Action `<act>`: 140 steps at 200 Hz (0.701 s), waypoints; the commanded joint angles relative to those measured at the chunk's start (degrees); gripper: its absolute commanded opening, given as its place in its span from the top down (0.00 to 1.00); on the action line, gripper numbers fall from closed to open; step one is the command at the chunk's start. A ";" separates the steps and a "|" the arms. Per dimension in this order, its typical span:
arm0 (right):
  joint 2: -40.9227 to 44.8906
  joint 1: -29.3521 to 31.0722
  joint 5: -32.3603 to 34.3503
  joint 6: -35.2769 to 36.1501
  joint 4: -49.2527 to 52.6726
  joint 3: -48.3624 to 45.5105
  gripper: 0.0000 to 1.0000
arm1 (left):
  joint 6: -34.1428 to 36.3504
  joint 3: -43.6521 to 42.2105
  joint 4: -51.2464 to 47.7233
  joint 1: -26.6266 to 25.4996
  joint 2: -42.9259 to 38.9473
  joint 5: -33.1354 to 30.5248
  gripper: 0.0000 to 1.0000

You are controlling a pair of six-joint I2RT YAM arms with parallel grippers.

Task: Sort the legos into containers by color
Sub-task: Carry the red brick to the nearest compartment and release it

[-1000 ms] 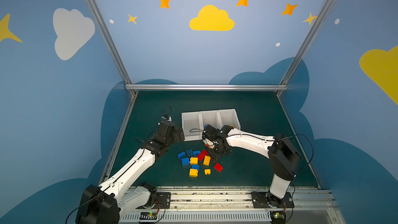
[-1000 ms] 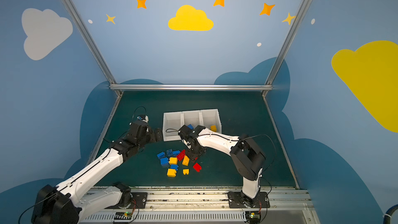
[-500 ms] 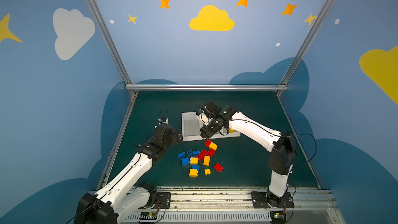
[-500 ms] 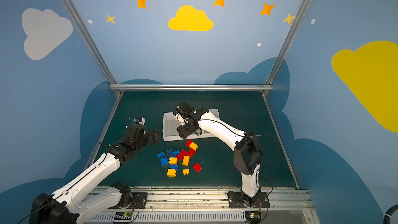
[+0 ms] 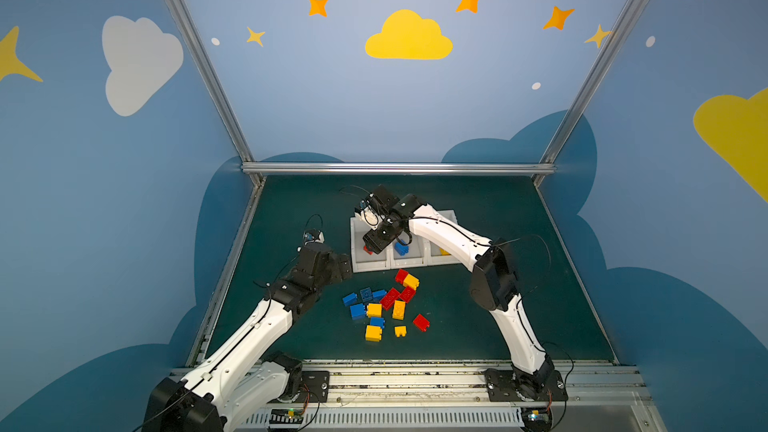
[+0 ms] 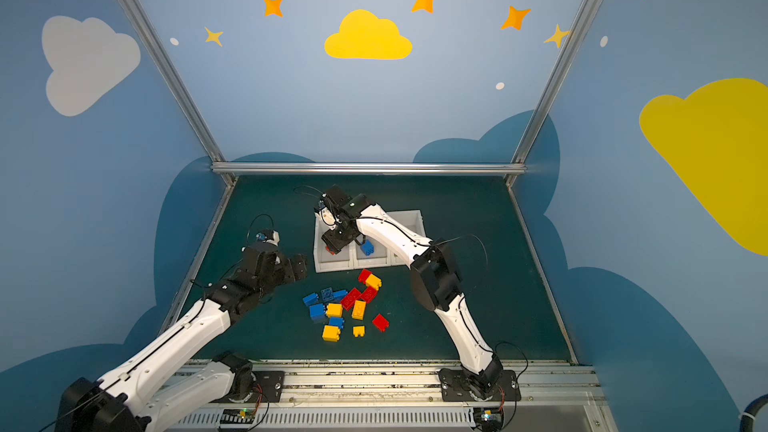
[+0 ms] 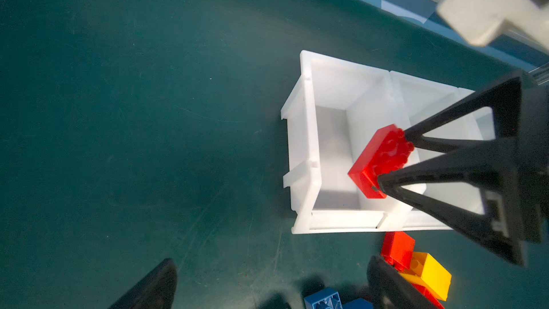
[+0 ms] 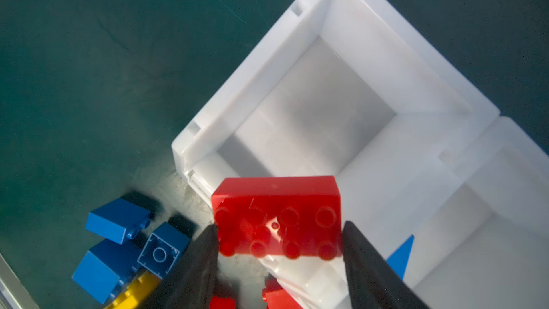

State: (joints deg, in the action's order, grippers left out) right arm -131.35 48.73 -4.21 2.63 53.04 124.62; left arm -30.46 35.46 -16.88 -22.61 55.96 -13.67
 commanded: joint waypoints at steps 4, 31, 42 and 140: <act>0.54 0.05 -0.71 0.42 1.86 2.40 0.30 | 0.04 0.04 -0.10 0.16 0.06 0.86 0.01; 2.03 -0.05 0.55 0.40 1.98 1.84 0.28 | -0.13 -0.14 -0.34 0.25 -0.26 0.88 0.01; 3.03 -0.21 0.86 0.34 1.82 1.11 0.28 | -0.11 -0.13 -0.43 0.24 -0.37 1.01 0.01; 17.22 -3.25 1.53 -3.78 -3.25 -13.24 0.28 | 0.56 -0.39 -1.17 0.20 0.10 3.85 0.04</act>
State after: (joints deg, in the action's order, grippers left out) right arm -119.20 46.70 -2.68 0.95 51.81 115.28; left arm -30.28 35.46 -17.10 -22.55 55.96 -11.49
